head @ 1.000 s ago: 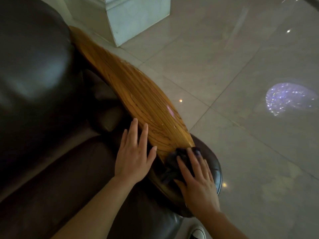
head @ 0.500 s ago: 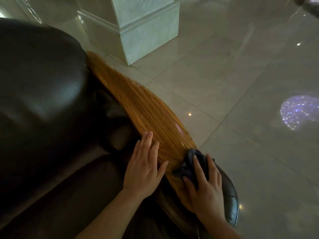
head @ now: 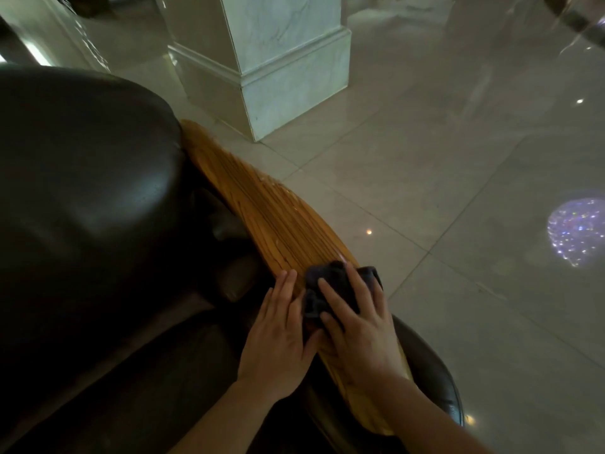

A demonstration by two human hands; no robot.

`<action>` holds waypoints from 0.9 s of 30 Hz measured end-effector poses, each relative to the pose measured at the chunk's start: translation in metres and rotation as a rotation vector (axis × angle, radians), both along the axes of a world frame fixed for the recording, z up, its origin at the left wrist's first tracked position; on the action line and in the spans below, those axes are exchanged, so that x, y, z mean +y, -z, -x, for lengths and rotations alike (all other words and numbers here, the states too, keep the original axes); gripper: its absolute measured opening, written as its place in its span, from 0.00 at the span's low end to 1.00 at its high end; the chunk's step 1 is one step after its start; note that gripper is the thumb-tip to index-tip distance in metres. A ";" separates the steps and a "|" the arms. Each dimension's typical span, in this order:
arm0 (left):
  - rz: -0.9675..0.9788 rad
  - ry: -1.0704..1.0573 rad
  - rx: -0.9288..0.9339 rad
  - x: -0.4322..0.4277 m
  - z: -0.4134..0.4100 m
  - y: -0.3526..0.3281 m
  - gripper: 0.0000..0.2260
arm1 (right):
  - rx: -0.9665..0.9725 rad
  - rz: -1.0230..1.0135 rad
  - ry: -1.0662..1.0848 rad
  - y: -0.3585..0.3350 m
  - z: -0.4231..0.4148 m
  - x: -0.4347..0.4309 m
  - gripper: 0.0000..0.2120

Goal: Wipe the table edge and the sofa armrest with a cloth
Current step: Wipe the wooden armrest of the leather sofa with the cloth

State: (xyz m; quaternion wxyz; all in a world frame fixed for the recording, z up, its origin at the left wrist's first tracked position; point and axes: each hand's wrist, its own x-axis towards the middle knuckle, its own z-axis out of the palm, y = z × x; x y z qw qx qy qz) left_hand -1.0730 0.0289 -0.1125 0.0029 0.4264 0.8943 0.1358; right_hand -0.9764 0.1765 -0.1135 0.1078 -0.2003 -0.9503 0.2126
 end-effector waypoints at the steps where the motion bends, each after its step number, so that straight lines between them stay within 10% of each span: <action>1: -0.009 0.000 -0.018 0.000 0.001 -0.001 0.30 | -0.020 -0.071 -0.063 0.001 0.000 0.001 0.24; 8: -0.007 0.058 -0.044 -0.005 0.003 -0.009 0.29 | 0.071 0.110 0.255 0.020 -0.071 -0.014 0.25; 12: 0.006 0.036 -0.051 -0.002 0.001 -0.011 0.30 | 0.016 -0.128 -0.106 0.040 -0.111 -0.034 0.27; 17: -0.032 0.059 -0.053 -0.003 0.002 -0.006 0.30 | 0.106 0.296 0.312 0.016 -0.056 0.001 0.24; 27: 0.044 0.036 0.015 -0.002 -0.004 -0.013 0.29 | -0.068 -0.035 -0.138 0.021 -0.058 0.006 0.25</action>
